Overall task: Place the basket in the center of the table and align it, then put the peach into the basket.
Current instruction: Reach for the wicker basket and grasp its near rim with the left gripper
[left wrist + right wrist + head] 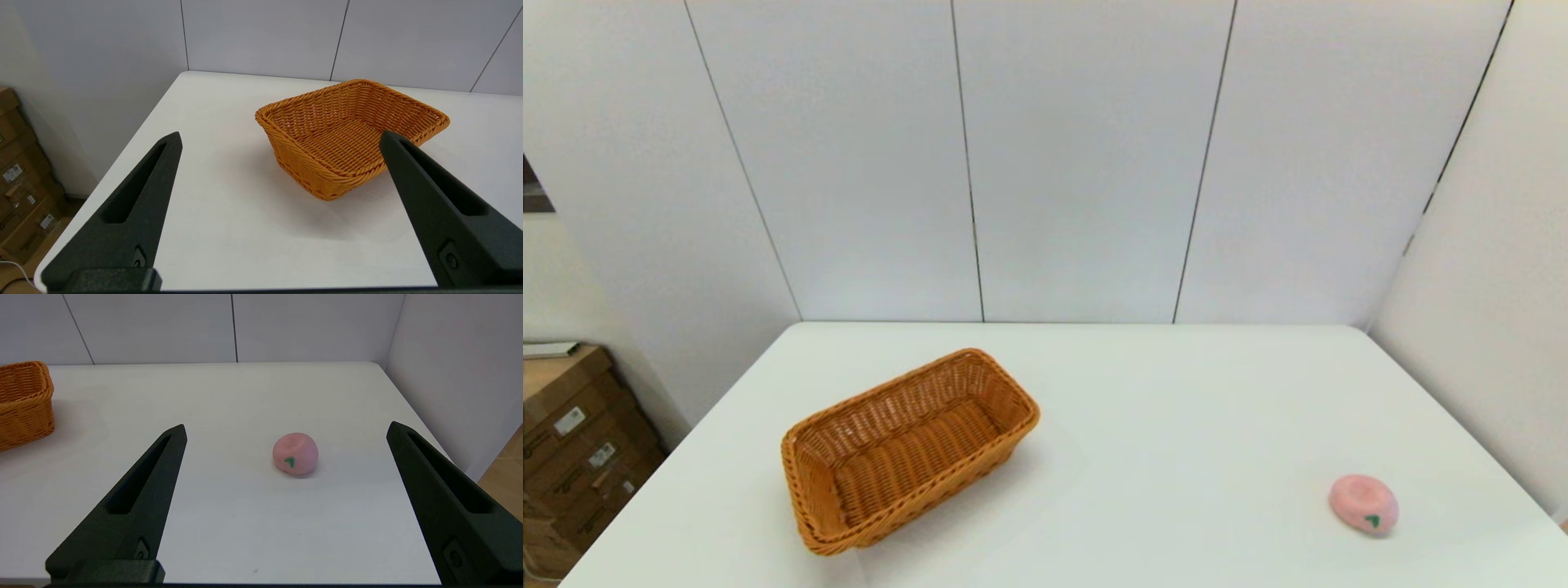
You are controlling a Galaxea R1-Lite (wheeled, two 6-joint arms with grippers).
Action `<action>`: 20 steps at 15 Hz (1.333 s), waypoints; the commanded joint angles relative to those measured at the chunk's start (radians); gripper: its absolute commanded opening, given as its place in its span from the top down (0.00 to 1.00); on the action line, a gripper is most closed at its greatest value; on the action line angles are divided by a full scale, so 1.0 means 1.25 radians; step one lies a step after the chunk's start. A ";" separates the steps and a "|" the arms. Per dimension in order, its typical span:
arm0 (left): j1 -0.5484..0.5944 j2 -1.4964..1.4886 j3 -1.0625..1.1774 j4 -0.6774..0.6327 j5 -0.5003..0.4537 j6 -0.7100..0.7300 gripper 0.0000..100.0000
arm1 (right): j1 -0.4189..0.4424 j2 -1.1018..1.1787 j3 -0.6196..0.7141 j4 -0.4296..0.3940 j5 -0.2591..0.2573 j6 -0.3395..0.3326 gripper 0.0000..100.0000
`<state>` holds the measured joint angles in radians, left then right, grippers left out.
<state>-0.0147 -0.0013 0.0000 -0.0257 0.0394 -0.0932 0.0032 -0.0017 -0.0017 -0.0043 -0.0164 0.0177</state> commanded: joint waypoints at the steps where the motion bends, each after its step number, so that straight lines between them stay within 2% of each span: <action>1: 0.001 0.000 -0.001 -0.005 0.002 0.002 0.00 | 0.000 0.001 0.000 0.000 0.000 0.001 0.00; 2: -0.001 0.001 -0.027 0.000 -0.001 0.000 0.00 | 0.000 0.001 0.000 0.000 0.000 0.001 0.00; 4: -0.001 0.070 -0.147 0.048 -0.002 -0.076 0.00 | 0.000 0.000 0.000 0.001 0.000 -0.002 0.00; 6: -0.001 0.299 -0.341 0.124 -0.002 -0.349 0.00 | 0.000 0.001 0.000 0.001 0.000 -0.002 0.00; 7: -0.002 0.404 -0.383 0.163 -0.002 -0.425 0.00 | 0.000 0.001 -0.001 0.005 0.000 -0.002 0.00; 8: -0.002 0.638 -0.427 0.216 -0.003 -0.489 0.00 | 0.000 0.001 -0.002 0.006 0.000 -0.003 0.00; 12: -0.002 1.146 -0.529 0.165 0.000 -0.604 0.00 | 0.001 0.000 -0.002 0.005 0.000 -0.002 0.00; 14: -0.005 1.325 -0.590 0.167 -0.002 -0.616 0.00 | 0.000 0.000 -0.002 0.005 0.000 -0.002 0.00; 17: -0.025 1.453 -0.619 0.167 -0.017 -0.622 0.00 | 0.000 0.000 -0.001 0.003 0.000 -0.002 0.00; 20: -0.030 1.532 -0.633 0.165 -0.070 -0.629 0.00 | 0.000 0.001 -0.001 0.002 0.000 0.001 0.00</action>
<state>-0.0385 1.6874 -0.7368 0.1768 -0.0023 -0.8485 0.0032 -0.0013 -0.0036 0.0000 -0.0168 0.0157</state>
